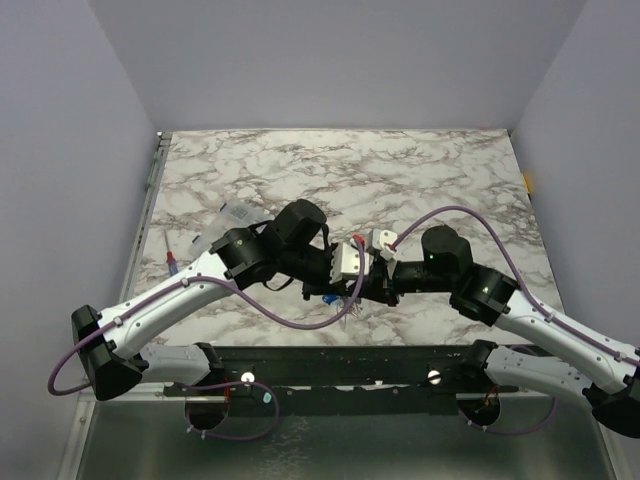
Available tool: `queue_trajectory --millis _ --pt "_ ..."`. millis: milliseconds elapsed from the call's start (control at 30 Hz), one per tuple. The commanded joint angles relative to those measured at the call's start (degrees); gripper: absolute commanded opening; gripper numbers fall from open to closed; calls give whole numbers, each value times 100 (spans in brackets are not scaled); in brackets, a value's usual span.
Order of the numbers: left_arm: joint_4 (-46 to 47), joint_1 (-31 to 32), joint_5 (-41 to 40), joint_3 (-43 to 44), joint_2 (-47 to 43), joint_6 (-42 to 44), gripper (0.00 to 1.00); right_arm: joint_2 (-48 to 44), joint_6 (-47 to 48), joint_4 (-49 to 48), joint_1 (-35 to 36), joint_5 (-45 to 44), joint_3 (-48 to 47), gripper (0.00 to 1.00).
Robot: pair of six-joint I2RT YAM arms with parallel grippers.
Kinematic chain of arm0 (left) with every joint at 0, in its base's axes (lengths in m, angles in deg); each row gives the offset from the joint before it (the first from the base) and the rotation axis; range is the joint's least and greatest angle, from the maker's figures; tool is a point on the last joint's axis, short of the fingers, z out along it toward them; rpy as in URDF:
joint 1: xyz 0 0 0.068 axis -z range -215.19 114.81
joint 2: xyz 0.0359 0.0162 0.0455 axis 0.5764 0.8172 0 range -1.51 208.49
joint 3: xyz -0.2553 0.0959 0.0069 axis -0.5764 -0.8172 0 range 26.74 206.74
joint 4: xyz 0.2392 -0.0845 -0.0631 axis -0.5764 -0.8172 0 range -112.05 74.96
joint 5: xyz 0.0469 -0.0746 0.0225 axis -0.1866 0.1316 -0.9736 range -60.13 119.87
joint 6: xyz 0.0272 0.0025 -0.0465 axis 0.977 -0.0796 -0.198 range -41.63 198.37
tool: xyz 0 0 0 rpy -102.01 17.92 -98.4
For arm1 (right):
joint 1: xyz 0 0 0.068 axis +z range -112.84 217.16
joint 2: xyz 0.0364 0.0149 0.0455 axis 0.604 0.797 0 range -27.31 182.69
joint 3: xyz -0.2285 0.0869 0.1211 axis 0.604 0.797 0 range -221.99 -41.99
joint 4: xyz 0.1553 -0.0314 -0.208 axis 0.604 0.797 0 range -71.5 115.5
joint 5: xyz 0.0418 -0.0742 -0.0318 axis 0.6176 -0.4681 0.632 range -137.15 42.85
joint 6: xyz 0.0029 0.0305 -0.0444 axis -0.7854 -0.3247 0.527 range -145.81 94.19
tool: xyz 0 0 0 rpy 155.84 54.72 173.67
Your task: Put the keys on the keyring
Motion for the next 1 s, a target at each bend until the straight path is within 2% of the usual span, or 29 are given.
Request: queue_trajectory --millis 0,233,267,433,500,667,967 --pt "318 100 -231 -107 -34 34 0 -154 -61 -341 37 16 12 1" --pt "435 106 -626 -186 -336 215 0 -240 -135 -393 37 -66 47 1" --pt "534 103 -655 -247 -416 224 0 -228 -166 -394 37 -112 41 4" --pt "973 110 -650 -566 -776 181 0 -162 -236 -308 37 -269 -39 36" --pt "1033 109 -670 -639 -875 176 0 -212 -250 -325 37 -379 -30 43" --pt "1092 109 -677 -762 -1097 215 0 -400 -255 -509 37 -597 72 46" --pt "1201 110 -707 -1070 -1432 324 0 -806 -239 -857 37 -665 167 44"
